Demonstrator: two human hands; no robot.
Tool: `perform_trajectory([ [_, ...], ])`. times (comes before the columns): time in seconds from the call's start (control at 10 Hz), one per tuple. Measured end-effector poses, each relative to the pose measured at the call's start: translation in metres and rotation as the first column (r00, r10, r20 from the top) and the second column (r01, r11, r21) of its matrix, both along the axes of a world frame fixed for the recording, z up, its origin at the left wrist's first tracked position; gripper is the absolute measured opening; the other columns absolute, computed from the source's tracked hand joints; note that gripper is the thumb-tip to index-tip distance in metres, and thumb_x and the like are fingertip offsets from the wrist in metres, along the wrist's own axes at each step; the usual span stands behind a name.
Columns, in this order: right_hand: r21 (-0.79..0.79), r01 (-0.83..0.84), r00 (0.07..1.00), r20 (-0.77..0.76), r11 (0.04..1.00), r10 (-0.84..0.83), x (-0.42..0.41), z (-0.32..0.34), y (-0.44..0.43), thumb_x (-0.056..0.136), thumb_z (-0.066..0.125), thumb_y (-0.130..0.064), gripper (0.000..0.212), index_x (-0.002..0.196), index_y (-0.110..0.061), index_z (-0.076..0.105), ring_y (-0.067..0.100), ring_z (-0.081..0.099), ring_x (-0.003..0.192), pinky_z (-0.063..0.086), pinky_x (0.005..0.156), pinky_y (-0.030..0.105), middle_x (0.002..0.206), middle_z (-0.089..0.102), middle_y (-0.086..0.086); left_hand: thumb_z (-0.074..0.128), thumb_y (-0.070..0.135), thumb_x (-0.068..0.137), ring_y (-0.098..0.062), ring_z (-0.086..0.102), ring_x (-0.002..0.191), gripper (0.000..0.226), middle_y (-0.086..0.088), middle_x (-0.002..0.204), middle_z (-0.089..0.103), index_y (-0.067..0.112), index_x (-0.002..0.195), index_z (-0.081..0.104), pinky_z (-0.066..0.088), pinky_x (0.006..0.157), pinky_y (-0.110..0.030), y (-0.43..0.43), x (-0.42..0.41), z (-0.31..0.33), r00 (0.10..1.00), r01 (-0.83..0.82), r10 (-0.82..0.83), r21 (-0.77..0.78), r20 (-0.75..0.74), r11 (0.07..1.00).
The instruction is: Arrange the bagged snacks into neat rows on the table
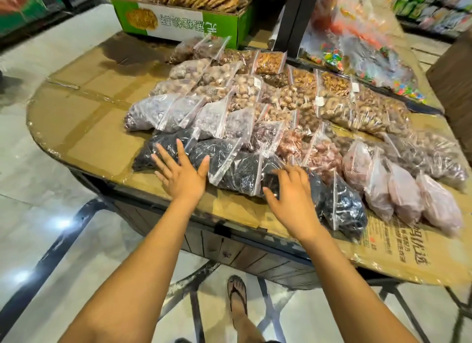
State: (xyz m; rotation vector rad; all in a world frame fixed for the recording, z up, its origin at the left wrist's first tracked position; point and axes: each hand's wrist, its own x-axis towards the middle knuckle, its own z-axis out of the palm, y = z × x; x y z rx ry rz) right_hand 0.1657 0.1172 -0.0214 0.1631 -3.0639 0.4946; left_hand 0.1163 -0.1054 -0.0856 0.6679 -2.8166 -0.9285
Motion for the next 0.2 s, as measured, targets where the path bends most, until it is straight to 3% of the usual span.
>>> perform_trajectory([
  [0.1, -0.026, -0.021, 0.997, -0.070, 0.999, 0.020, 0.006, -0.001, -0.009, 0.091, 0.053, -0.034, 0.044, 0.124, -0.006, 0.049, 0.031, 0.022, 0.137, 0.027, 0.112, 0.049, 0.136, 0.043, 0.014, 0.018, 0.074, 0.083, -0.036, -0.019, 0.143, 0.086, -0.016, 0.155, -0.023, 0.026, 0.151, -0.005, 0.001, 0.114, -0.058, 0.007, 0.006, 0.004, 0.999, -0.039, 0.040, -0.002, 0.020, 0.999],
  [0.2, 0.010, -0.132, 0.985, -0.107, 0.991, 0.133, 0.011, -0.007, -0.025, 0.090, 0.055, -0.030, 0.042, 0.123, -0.004, 0.051, 0.031, 0.026, 0.135, 0.025, 0.113, 0.046, 0.134, 0.046, 0.016, 0.020, 0.071, 0.085, -0.033, -0.017, 0.144, 0.085, -0.016, 0.156, -0.019, 0.024, 0.151, -0.005, -0.004, 0.114, -0.055, 0.013, 0.022, 0.000, 0.996, -0.035, 0.040, 0.070, -0.074, 0.997],
])
